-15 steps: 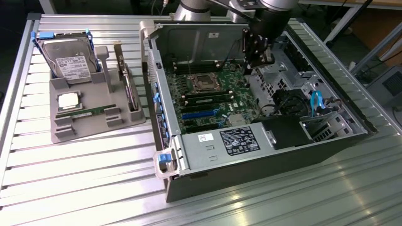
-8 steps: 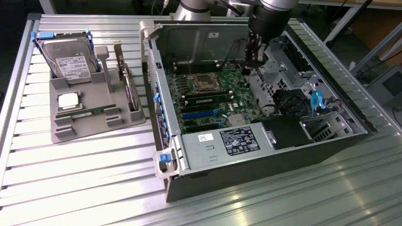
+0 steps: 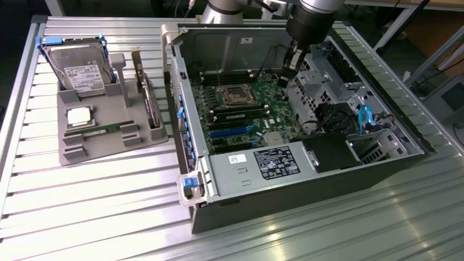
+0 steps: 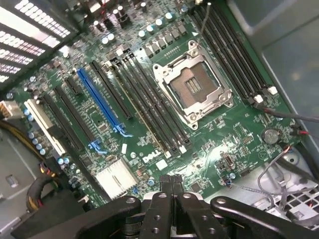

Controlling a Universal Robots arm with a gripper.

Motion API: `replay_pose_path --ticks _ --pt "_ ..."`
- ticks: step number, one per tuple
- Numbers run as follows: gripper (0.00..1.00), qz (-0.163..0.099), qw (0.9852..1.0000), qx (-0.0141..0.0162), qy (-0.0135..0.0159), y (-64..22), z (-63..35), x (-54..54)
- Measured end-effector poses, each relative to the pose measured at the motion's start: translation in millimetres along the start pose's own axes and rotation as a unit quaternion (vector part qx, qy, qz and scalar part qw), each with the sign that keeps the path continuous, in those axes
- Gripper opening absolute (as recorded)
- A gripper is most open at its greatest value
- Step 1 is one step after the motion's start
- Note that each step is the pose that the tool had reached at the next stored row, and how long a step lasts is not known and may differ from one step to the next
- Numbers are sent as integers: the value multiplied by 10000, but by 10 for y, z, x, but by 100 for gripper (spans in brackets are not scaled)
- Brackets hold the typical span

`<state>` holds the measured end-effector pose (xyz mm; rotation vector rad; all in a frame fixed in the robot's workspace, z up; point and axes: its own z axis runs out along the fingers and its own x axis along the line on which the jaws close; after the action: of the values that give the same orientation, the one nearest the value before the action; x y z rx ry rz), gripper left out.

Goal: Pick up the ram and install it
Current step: 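Press down the ram until it locks into place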

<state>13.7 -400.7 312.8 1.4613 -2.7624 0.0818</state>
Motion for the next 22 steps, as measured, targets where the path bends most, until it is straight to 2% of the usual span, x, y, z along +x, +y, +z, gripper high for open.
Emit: replay_pose_path --ticks 2,4,7,9,11,13,14,15,16,17,18,19,20,21,22 --pt "10 184 9998 -7 7 0 3 0" --pt "10 455 9990 -17 18 0 6 0" --pt "10 883 9961 -34 34 1 12 -1" --pt "10 1265 9919 -48 50 1 16 -1" --pt "10 1649 9863 -63 65 1 21 -1" --pt "10 1873 9822 -71 74 1 23 -1" --pt "10 2183 9758 -83 85 1 28 -1" --pt "10 2425 9701 -92 95 1 32 -1" --pt "10 2686 9631 -102 105 2 37 -1" --pt "10 2830 9590 -108 111 2 40 -2" --pt "10 3013 9534 -115 118 2 43 -2" --pt "10 3229 9463 -123 126 2 46 -2" --pt "10 3485 9371 -133 136 2 50 -2" --pt "10 3818 9240 -145 149 2 54 -2" --pt "10 4010 9158 -153 157 2 57 -2"
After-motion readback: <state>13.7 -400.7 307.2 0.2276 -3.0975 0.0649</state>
